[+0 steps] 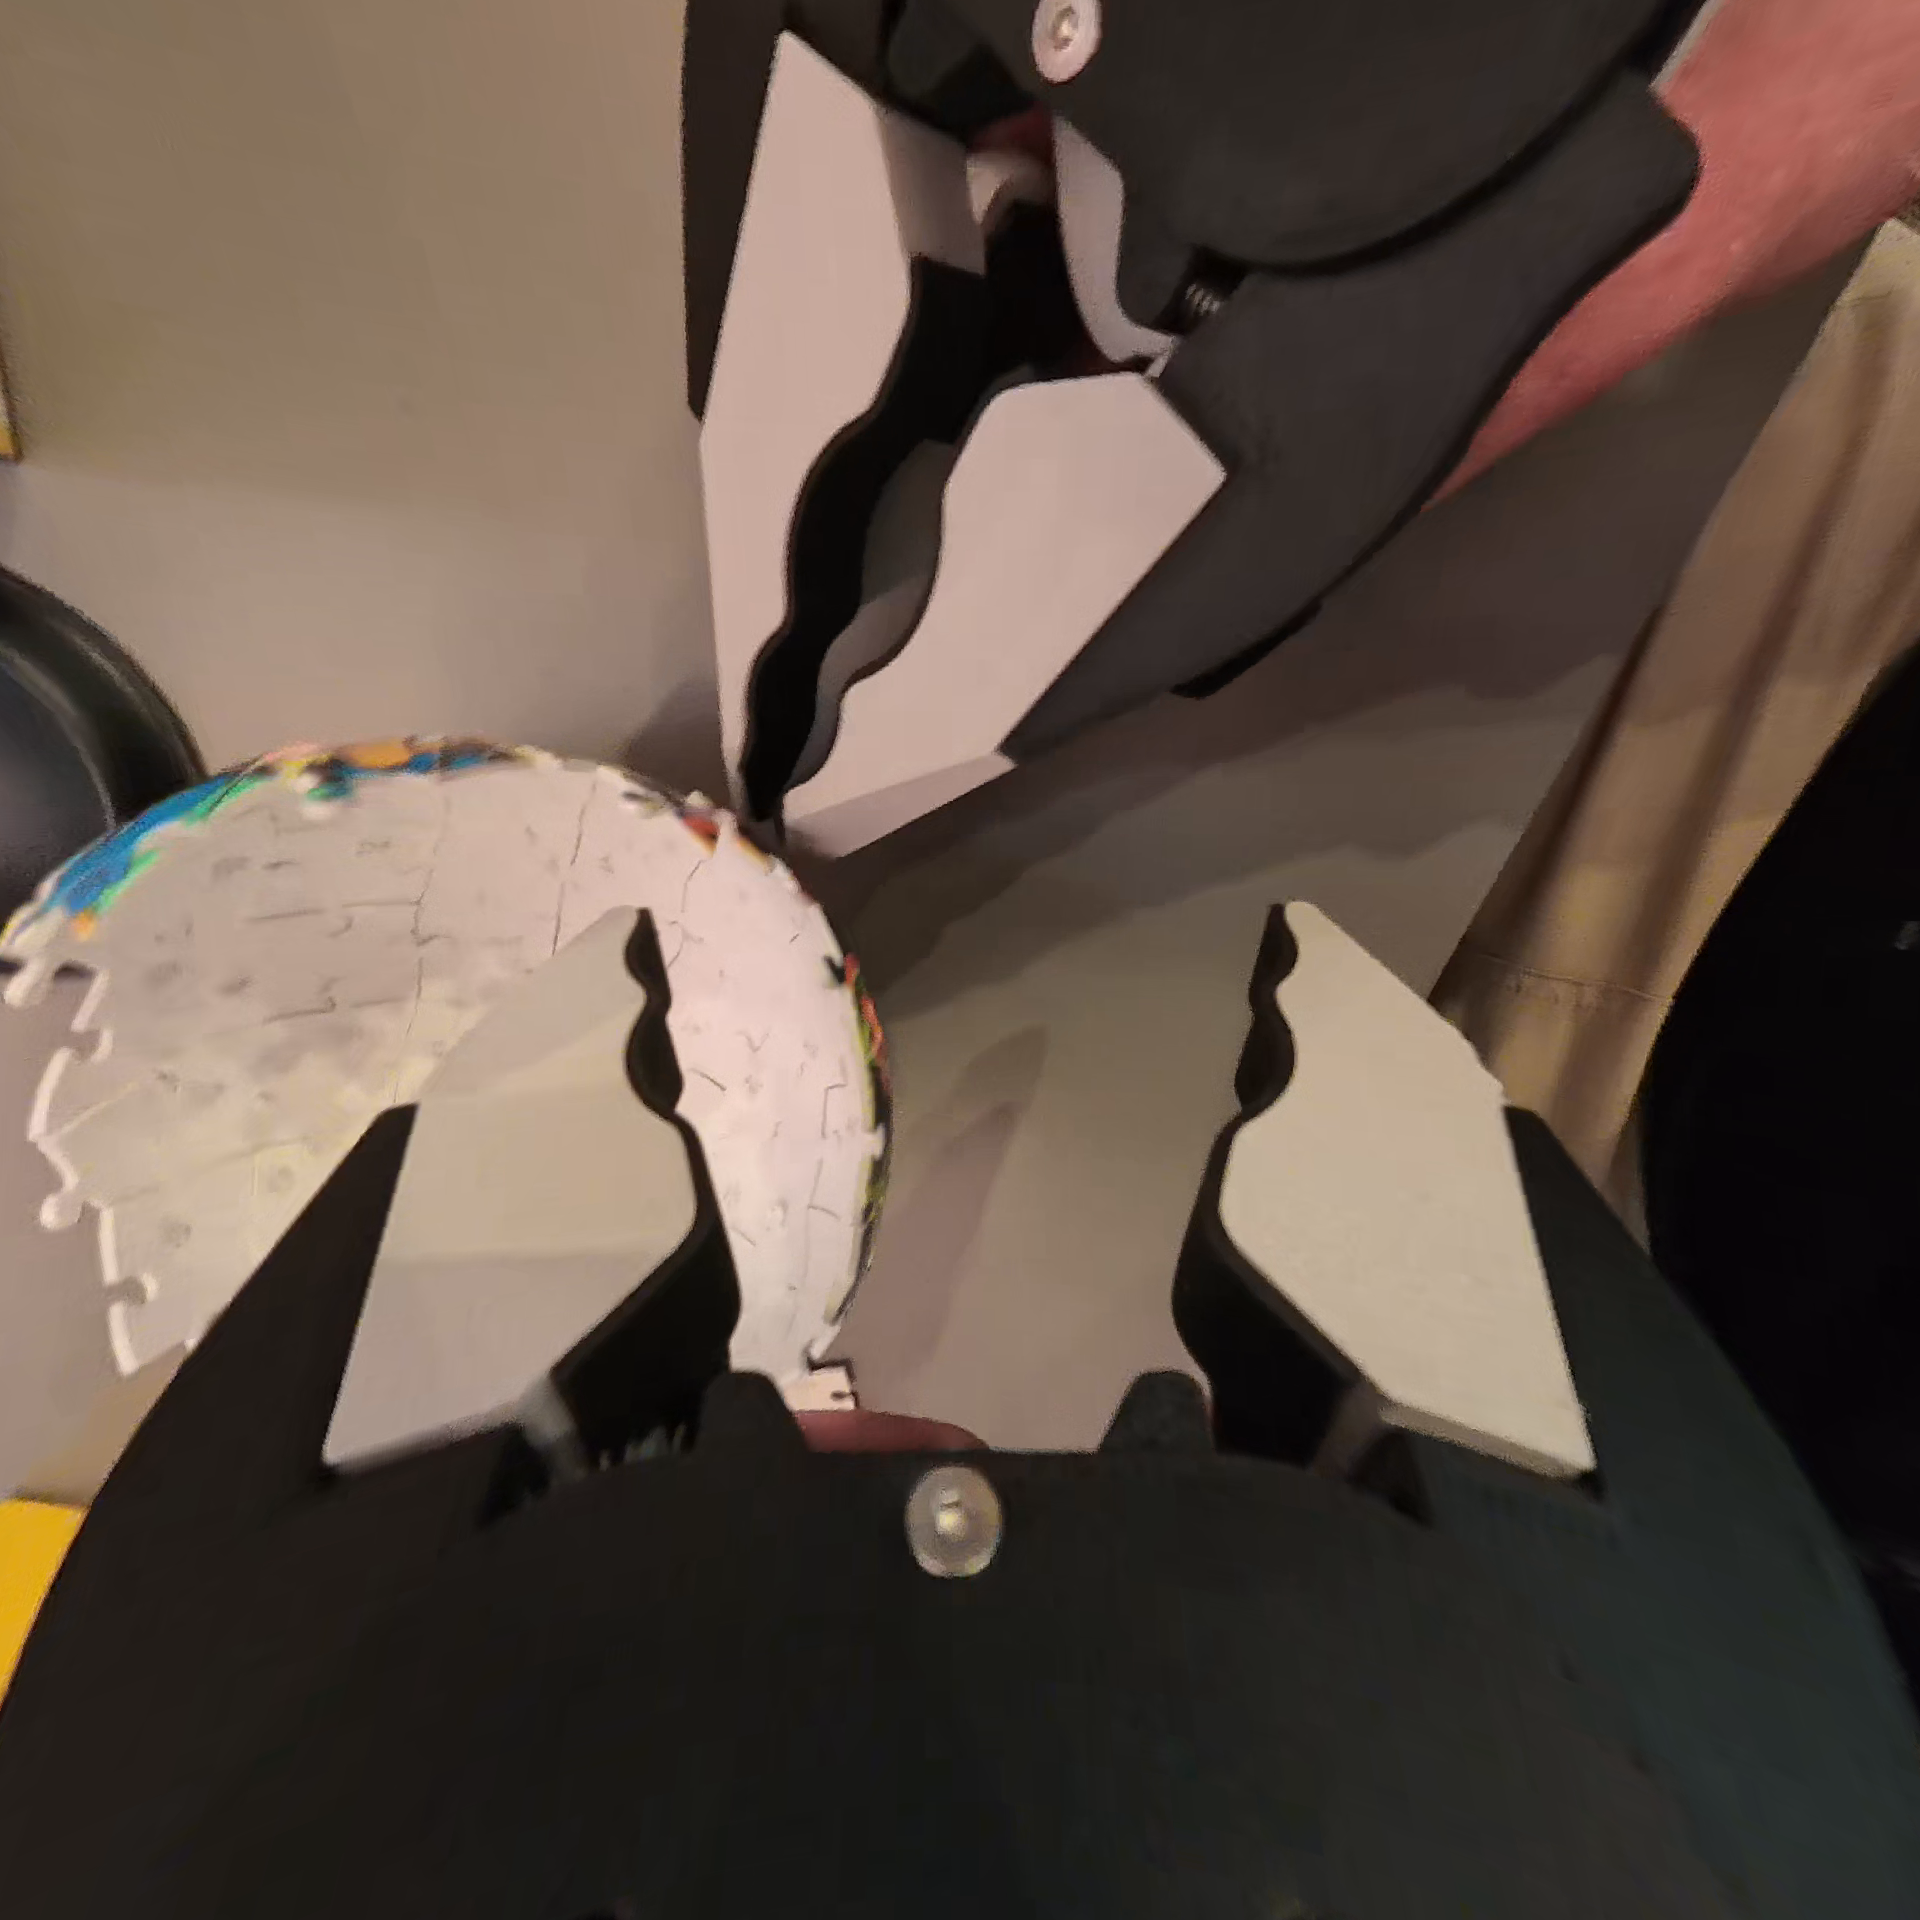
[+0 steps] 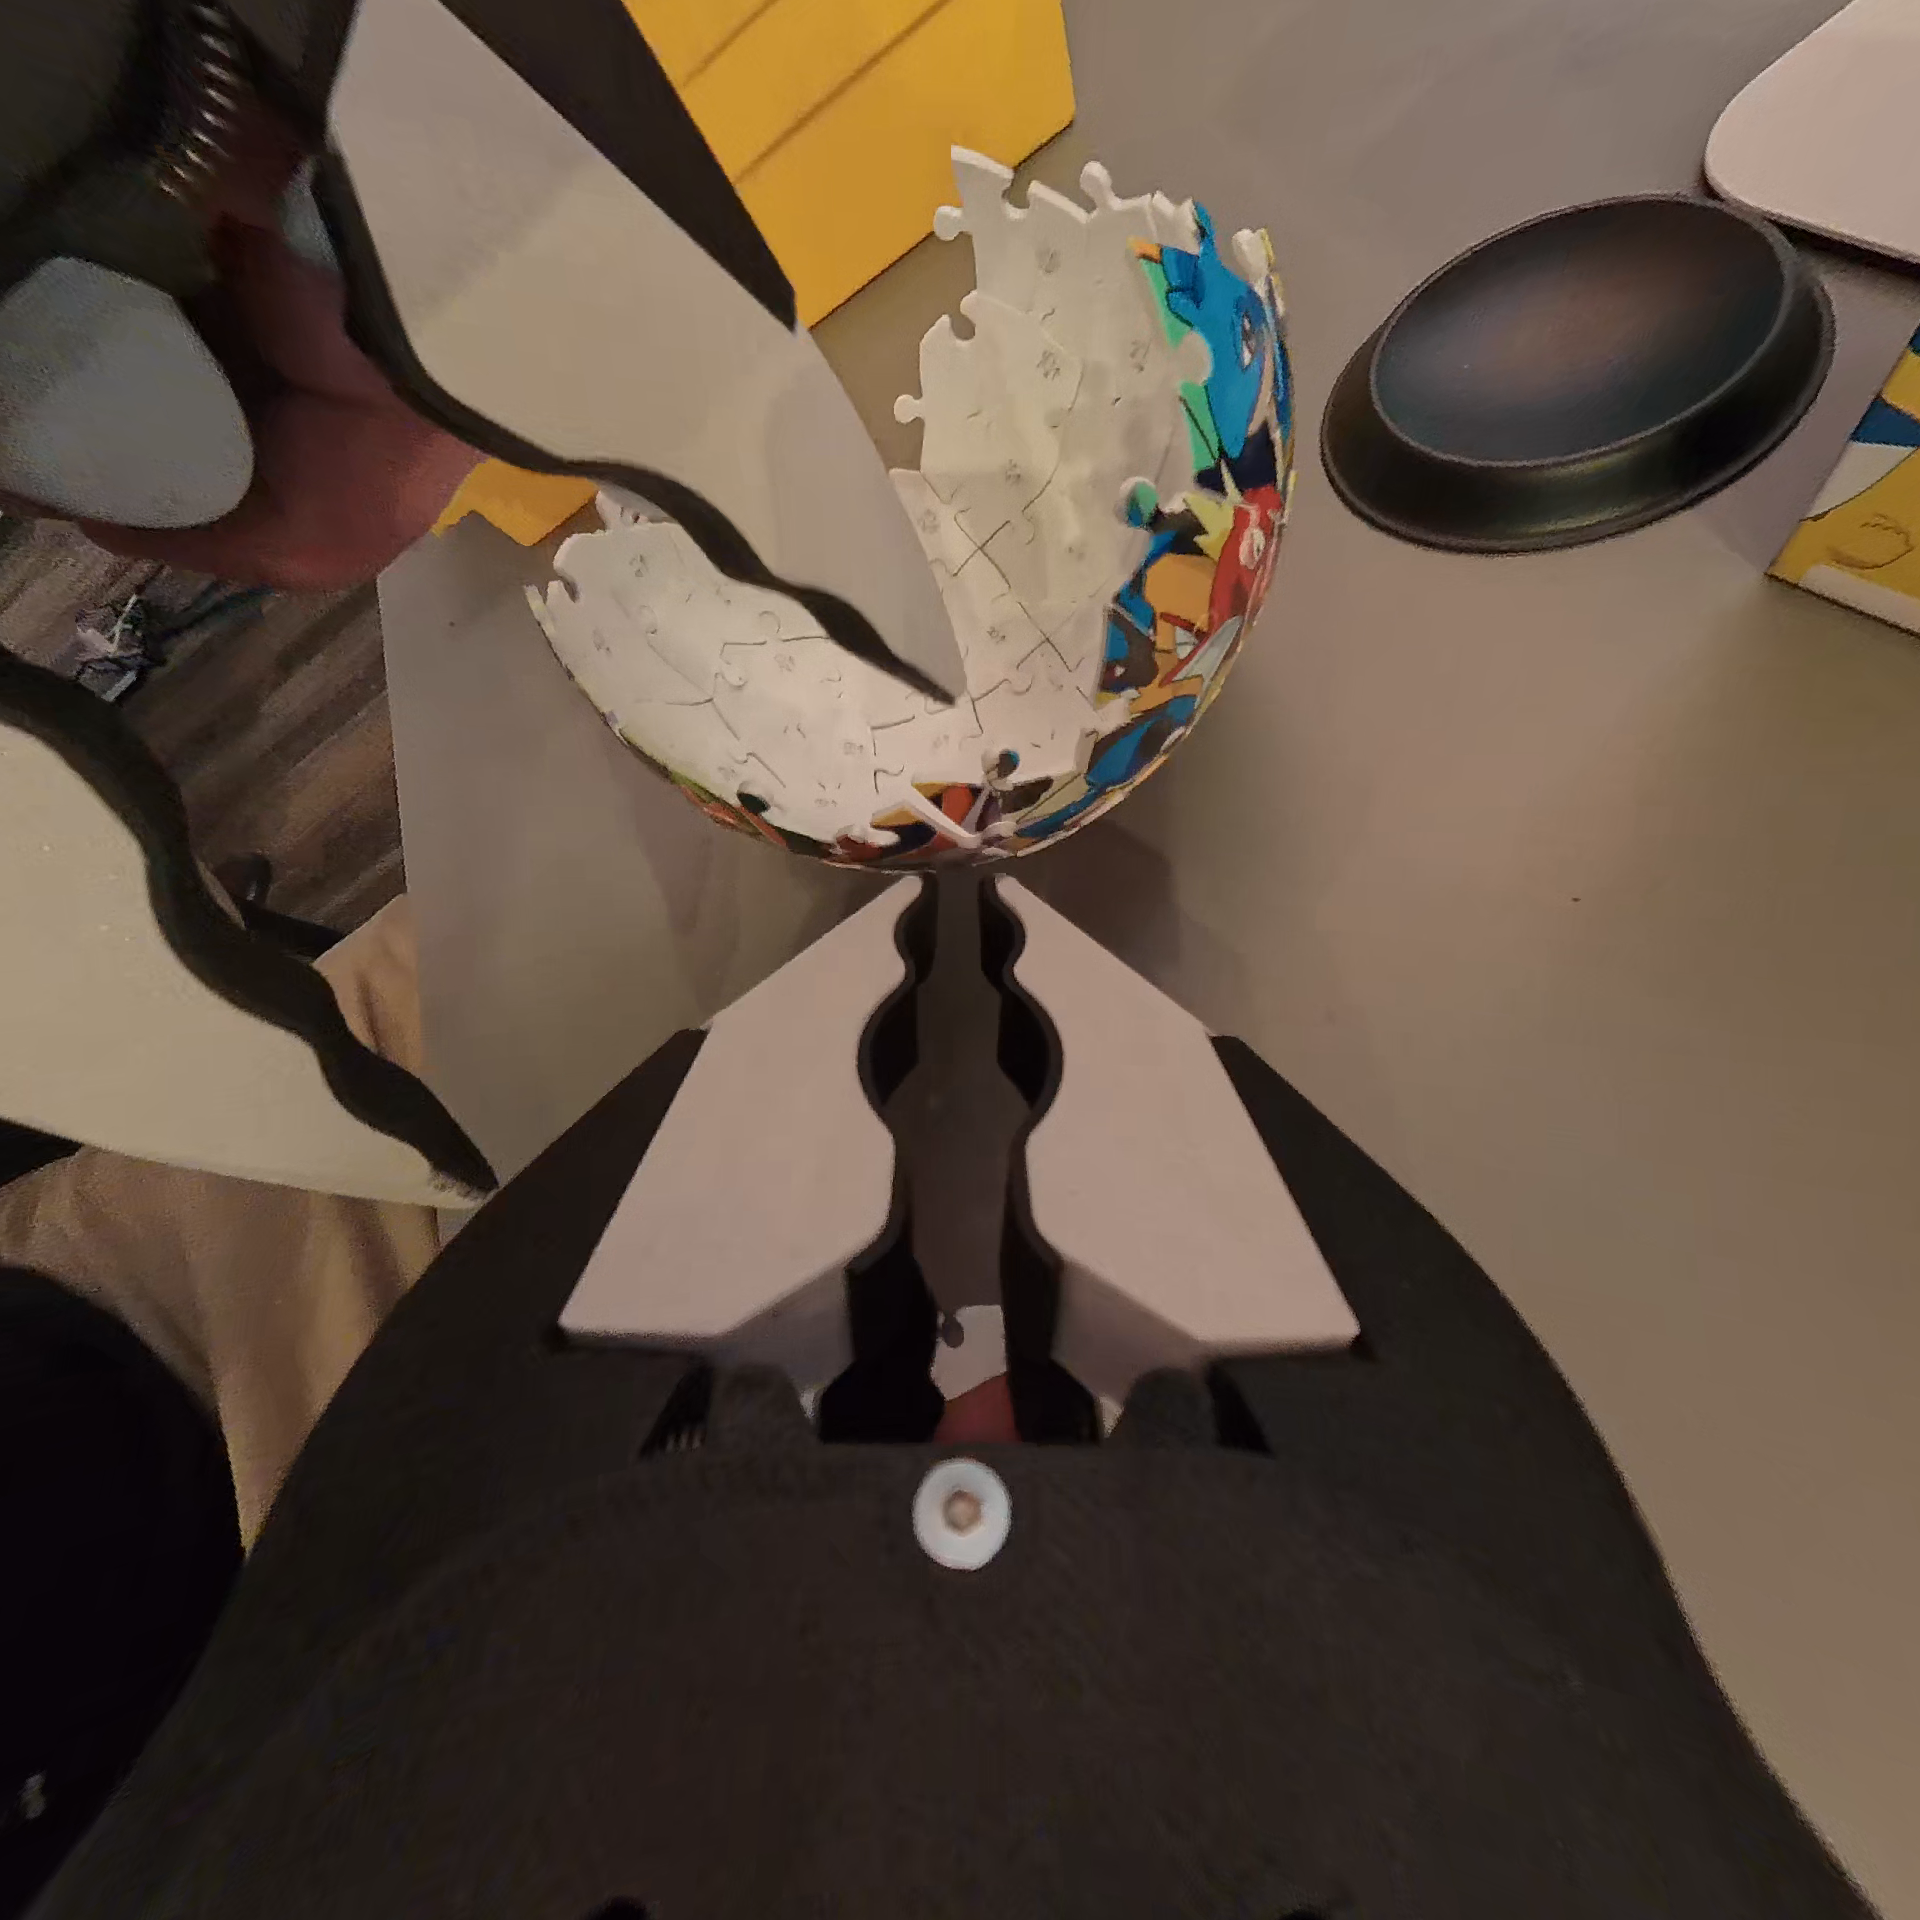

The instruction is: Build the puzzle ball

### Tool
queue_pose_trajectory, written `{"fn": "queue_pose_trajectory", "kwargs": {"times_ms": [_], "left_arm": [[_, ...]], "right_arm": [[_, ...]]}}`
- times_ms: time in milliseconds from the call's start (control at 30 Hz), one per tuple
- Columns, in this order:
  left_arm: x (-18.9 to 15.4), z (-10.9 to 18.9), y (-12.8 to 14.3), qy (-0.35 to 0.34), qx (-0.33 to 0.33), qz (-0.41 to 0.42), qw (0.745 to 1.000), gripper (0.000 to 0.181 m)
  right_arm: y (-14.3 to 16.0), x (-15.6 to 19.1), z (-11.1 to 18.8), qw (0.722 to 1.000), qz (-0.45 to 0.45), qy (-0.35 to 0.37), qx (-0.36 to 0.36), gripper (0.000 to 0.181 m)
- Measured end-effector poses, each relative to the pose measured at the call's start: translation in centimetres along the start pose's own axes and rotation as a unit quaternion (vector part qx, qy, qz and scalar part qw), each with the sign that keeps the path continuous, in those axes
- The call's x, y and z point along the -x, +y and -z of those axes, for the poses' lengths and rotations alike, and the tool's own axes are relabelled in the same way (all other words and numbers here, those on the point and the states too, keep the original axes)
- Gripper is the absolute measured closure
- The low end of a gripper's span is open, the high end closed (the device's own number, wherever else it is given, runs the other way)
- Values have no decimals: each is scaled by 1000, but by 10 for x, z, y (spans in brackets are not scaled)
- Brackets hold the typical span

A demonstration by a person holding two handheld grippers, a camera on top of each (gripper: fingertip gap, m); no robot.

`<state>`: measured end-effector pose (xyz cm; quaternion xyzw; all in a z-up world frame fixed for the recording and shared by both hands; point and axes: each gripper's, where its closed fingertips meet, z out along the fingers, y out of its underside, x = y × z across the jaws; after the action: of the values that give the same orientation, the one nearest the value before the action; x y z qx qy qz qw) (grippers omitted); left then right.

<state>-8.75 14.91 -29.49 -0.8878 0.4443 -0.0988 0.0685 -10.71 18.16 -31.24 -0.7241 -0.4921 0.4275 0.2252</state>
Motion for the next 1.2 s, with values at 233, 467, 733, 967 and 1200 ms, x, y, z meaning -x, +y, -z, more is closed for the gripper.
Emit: {"fn": "queue_pose_trajectory", "kwargs": {"times_ms": [233,467,733,967,1200], "left_arm": [[6,-9,0,21,39,-18,999,74],[8,-12,-1,42,50,-23,998,76],[10,-13,-1,48,47,-31,997,72],[5,-9,5,66,54,-41,996,74],[6,-4,-2,60,35,-39,997,70]], "right_arm": [[-1,-15,1,999,22,29,4,181],[-8,-30,4,997,39,61,-7,181],[-10,-30,1,998,37,51,-12,181],[-8,-20,-1,999,40,30,-6,181],[-6,-28,9,999,35,25,5,181]]}}
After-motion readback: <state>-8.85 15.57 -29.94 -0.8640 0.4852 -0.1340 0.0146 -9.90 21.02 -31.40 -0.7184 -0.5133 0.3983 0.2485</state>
